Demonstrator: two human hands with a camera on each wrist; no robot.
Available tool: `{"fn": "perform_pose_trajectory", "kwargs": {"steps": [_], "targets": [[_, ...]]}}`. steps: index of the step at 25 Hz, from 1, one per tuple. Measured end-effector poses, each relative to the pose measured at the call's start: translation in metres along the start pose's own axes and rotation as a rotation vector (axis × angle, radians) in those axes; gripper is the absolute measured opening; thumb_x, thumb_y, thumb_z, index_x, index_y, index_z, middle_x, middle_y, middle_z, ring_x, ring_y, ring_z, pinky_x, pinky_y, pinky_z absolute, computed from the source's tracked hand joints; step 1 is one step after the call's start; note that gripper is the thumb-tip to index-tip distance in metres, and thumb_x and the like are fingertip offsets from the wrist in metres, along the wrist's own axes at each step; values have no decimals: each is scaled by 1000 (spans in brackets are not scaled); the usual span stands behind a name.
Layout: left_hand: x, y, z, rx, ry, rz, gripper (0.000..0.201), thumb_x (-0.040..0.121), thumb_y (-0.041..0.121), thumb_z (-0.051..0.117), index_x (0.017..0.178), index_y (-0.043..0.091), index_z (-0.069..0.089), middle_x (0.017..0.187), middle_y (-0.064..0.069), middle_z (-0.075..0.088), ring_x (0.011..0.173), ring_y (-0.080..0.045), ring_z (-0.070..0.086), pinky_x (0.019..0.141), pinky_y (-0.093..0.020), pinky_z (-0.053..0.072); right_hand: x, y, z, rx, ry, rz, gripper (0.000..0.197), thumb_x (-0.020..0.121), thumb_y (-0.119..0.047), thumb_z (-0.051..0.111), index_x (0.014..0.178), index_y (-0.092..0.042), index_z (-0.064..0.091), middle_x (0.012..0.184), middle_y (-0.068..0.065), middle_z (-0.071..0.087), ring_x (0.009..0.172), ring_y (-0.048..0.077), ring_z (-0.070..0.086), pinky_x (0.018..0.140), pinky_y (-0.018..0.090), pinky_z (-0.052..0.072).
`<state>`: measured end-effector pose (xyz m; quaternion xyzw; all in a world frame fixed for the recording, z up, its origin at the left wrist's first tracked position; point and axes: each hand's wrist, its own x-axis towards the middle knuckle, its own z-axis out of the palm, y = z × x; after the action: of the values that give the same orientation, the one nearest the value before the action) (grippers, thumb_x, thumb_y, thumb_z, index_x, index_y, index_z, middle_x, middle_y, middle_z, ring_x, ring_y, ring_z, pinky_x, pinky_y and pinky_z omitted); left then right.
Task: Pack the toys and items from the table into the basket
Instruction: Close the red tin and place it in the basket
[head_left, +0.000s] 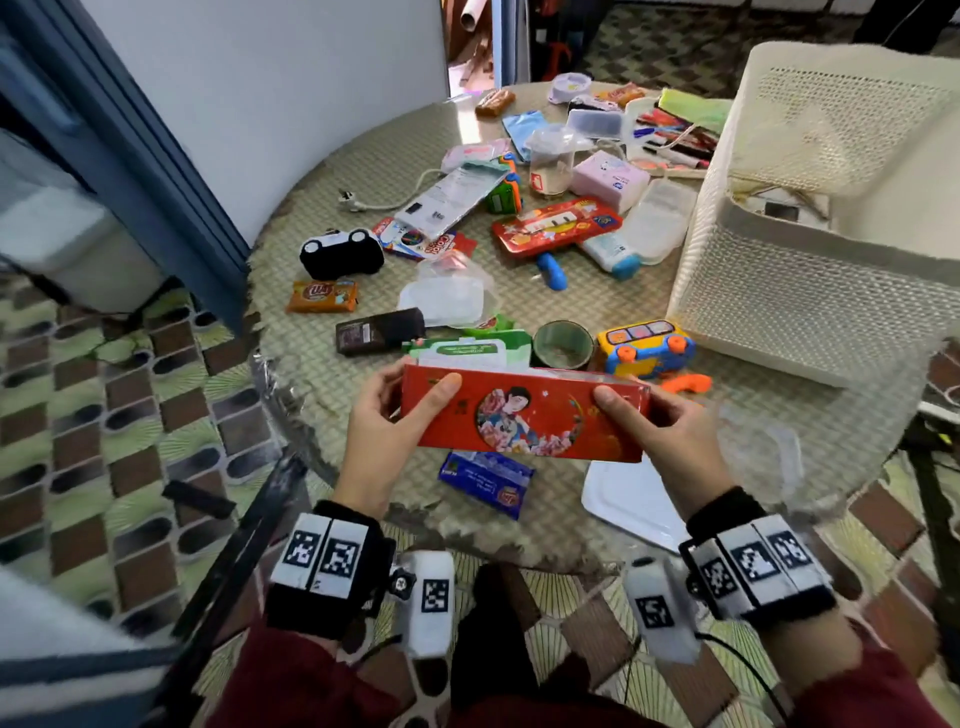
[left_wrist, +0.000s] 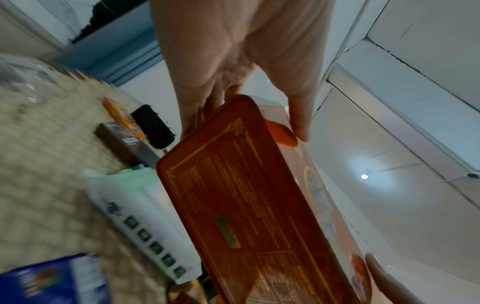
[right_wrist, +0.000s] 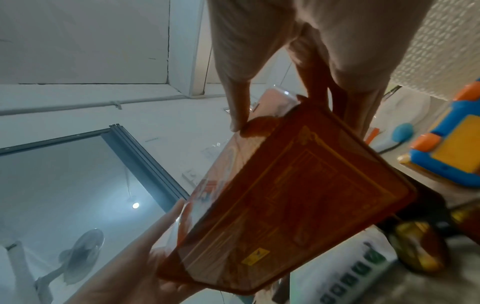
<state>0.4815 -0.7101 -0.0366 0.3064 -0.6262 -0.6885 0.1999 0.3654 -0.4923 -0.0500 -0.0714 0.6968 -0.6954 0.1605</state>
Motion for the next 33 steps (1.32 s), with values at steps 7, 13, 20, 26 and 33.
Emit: {"fn": "perform_pose_trajectory", "kwargs": {"steps": [7, 13, 20, 26, 33], "targets": [[-66, -51, -28, 16, 39, -111, 68, 63, 36, 76, 126, 18, 58, 114, 0, 67, 99, -9, 66, 72, -16, 54, -45, 49, -15, -120, -117, 106, 59, 59, -28, 81, 112, -10, 63, 103, 0, 67, 83, -3, 63, 74, 10, 48], [-103, -89, -46, 81, 27, -208, 58, 73, 11, 76, 126, 15, 55, 114, 6, 64, 102, -2, 61, 85, -21, 54, -64, 71, -27, -240, -302, 217, 79, 62, -8, 84, 132, -4, 47, 114, -5, 58, 99, 7, 58, 81, 15, 50], [-109, -111, -51, 84, -10, -204, 66, 73, -6, 73, 132, 13, 50, 119, 11, 59, 104, 7, 58, 97, -16, 45, -67, 86, -30, -342, -354, 167, 100, 52, -16, 89, 137, -5, 40, 122, 4, 43, 120, 17, 49, 105, 36, 42], [-88, -134, -38, 230, -106, -198, 82, 66, -4, 80, 133, 27, 45, 133, 2, 55, 126, -14, 50, 99, -33, 46, -59, 99, -38, -632, -324, 29, 108, 53, -10, 89, 143, -12, 29, 118, 5, 34, 114, 15, 40, 106, 26, 33], [-68, -134, -4, 221, -122, -174, 88, 72, -10, 74, 146, 11, 32, 136, 1, 50, 128, -14, 47, 102, -28, 44, -36, 104, -53, -617, -191, 35, 107, 54, -12, 90, 144, -14, 32, 132, 11, 48, 122, 24, 47, 102, 41, 43]]}}
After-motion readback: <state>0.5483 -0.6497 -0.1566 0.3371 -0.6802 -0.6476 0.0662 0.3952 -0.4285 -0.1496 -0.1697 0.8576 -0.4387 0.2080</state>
